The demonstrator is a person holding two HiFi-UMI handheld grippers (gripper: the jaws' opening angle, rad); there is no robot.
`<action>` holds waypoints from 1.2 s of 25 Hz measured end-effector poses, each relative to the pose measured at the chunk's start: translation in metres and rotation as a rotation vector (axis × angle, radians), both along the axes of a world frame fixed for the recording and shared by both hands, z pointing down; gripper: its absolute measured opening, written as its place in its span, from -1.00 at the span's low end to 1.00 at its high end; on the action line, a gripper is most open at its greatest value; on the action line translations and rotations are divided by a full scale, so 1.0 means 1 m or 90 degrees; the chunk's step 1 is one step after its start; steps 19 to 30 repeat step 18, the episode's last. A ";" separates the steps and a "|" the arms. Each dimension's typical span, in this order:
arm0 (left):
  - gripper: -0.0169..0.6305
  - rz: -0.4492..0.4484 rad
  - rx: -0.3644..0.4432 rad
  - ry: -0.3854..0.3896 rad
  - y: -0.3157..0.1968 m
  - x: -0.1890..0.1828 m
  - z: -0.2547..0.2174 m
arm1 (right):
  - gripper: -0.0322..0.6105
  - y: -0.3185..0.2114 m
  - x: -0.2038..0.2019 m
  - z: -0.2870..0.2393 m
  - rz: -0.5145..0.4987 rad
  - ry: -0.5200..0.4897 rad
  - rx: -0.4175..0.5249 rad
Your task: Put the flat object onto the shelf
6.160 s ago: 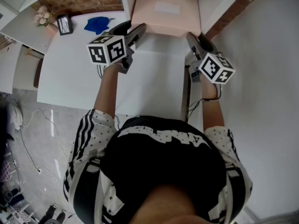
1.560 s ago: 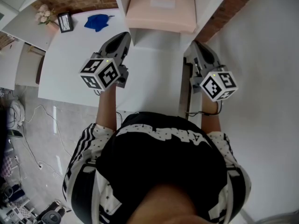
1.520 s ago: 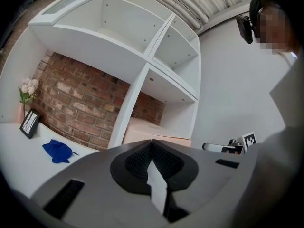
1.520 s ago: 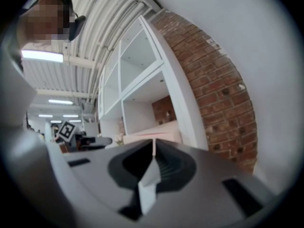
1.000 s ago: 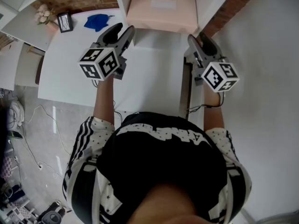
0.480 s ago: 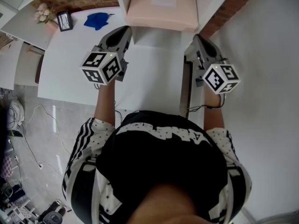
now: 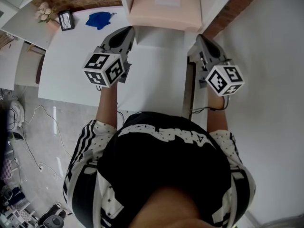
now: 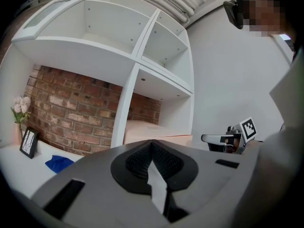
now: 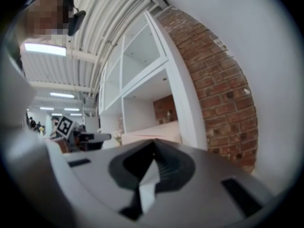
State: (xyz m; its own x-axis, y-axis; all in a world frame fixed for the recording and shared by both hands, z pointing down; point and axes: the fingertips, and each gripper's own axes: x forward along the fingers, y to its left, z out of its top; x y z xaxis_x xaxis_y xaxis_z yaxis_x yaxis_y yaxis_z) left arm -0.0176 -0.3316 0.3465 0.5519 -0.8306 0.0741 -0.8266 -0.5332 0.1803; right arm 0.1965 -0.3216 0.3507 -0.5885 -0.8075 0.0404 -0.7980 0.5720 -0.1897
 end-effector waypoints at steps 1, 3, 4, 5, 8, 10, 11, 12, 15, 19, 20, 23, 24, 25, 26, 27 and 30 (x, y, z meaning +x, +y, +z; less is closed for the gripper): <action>-0.92 0.000 0.000 0.000 0.000 0.000 0.000 | -0.81 0.000 0.000 0.000 0.000 0.001 0.001; -0.92 0.000 -0.001 0.000 0.000 -0.001 0.000 | -0.81 -0.001 -0.001 0.000 0.000 0.001 0.002; -0.92 0.000 -0.001 0.000 0.000 -0.001 0.001 | -0.81 -0.001 -0.001 0.000 -0.001 0.001 0.003; -0.92 0.000 -0.001 0.000 0.001 -0.001 0.001 | -0.81 0.000 -0.002 0.000 -0.001 0.001 0.004; -0.92 0.000 0.000 0.001 0.002 -0.001 0.000 | -0.81 0.001 -0.002 0.000 -0.001 0.001 0.003; -0.92 -0.001 -0.002 0.001 0.002 -0.001 -0.001 | -0.81 0.001 -0.002 0.000 0.000 -0.001 0.002; -0.92 -0.001 -0.002 0.000 0.002 -0.001 0.000 | -0.81 0.001 -0.002 -0.001 -0.001 -0.001 0.002; -0.92 -0.001 -0.002 -0.001 0.002 -0.001 0.000 | -0.81 0.001 -0.002 -0.001 -0.001 0.000 0.002; -0.92 0.000 -0.001 -0.001 0.004 0.000 -0.001 | -0.81 0.003 -0.003 -0.001 -0.002 0.001 0.004; -0.92 0.000 0.000 -0.001 0.007 0.000 -0.001 | -0.81 0.005 -0.003 0.000 -0.003 0.003 0.006; -0.92 0.000 0.000 -0.001 0.007 0.000 -0.001 | -0.81 0.005 -0.003 0.000 -0.003 0.003 0.006; -0.92 0.000 0.000 -0.001 0.007 0.000 -0.001 | -0.81 0.005 -0.003 0.000 -0.003 0.003 0.006; -0.92 0.000 0.000 -0.001 0.007 0.000 -0.001 | -0.81 0.005 -0.003 0.000 -0.003 0.003 0.006; -0.92 0.000 0.000 -0.001 0.007 0.000 -0.001 | -0.81 0.005 -0.003 0.000 -0.003 0.003 0.006; -0.92 0.000 0.000 -0.001 0.007 0.000 -0.001 | -0.81 0.005 -0.003 0.000 -0.003 0.003 0.006; -0.92 0.000 0.000 -0.001 0.007 0.000 -0.001 | -0.81 0.005 -0.003 0.000 -0.003 0.003 0.006; -0.92 0.000 0.000 -0.001 0.007 0.000 -0.001 | -0.81 0.005 -0.003 0.000 -0.003 0.003 0.006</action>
